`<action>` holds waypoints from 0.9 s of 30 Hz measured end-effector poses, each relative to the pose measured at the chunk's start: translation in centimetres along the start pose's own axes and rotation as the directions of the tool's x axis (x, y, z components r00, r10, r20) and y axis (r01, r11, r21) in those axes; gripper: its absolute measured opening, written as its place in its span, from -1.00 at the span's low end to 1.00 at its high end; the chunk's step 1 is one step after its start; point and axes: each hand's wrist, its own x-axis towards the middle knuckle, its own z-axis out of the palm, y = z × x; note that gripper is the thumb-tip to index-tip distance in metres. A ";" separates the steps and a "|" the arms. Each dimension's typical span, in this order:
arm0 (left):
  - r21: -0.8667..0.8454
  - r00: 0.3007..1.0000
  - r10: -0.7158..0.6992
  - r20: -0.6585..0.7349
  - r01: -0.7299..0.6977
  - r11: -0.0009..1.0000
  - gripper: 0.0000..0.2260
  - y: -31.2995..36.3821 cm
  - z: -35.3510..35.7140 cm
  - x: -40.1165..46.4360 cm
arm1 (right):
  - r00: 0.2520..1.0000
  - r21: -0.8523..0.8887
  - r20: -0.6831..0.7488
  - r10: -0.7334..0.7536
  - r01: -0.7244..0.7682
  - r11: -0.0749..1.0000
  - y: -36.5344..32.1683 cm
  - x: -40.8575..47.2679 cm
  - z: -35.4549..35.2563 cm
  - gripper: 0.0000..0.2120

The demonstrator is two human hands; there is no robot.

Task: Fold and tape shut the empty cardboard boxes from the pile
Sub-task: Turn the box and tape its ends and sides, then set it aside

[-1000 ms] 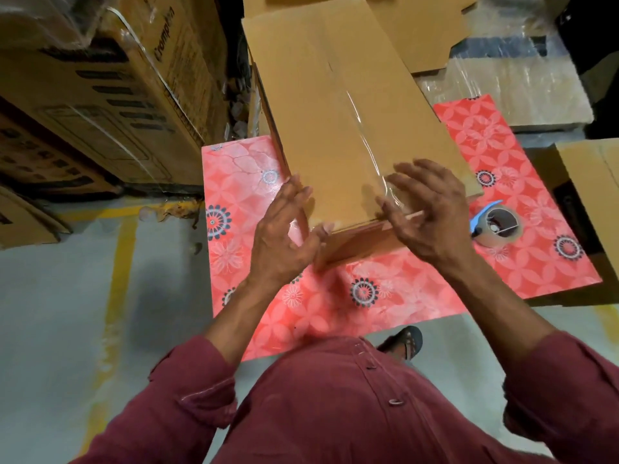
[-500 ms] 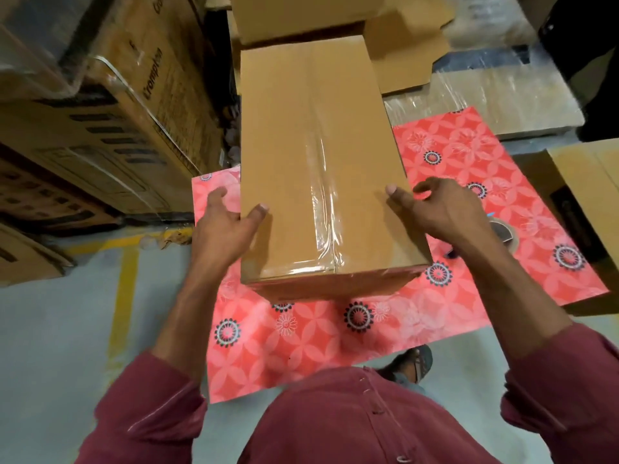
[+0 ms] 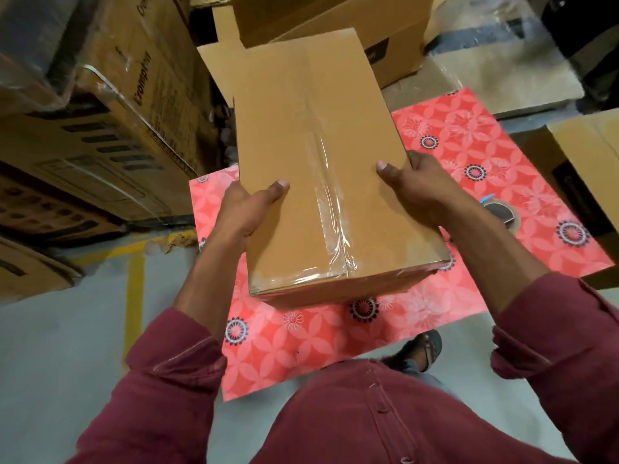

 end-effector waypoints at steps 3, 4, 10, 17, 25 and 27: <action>0.029 0.999 0.027 0.019 -0.028 0.999 -0.74 0.0 1.0 -1.2 | 1.000 -0.014 -0.012 -0.008 0.008 1.000 -0.1 -1.7 -1.5 -0.61; 0.029 0.999 0.037 0.026 -0.037 0.999 -0.74 0.1 1.4 -1.6 | 1.000 -0.020 -0.018 -0.010 0.010 1.000 -0.1 -2.4 -2.2 -0.60; 0.051 0.991 0.107 0.079 -0.111 0.992 -0.76 3.1 6.0 -5.0 | 0.998 0.066 -0.047 -0.042 0.045 0.997 0.6 -5.2 -8.5 -0.74; 0.112 0.960 0.257 0.114 -0.269 0.957 -0.76 8.3 18.1 -10.3 | 0.989 0.196 -0.138 -0.059 0.086 0.977 3.1 -8.8 -21.7 -0.76; 0.185 0.937 0.303 0.174 -0.334 0.924 -0.53 15.7 34.3 -14.9 | 0.963 0.179 -0.259 -0.074 0.124 0.976 5.9 -10.1 -39.9 -0.66; 0.166 0.923 0.332 0.193 -0.364 0.916 -0.56 16.9 38.2 -15.1 | 0.957 0.174 -0.283 -0.066 0.119 0.978 6.7 -9.3 -43.9 -0.38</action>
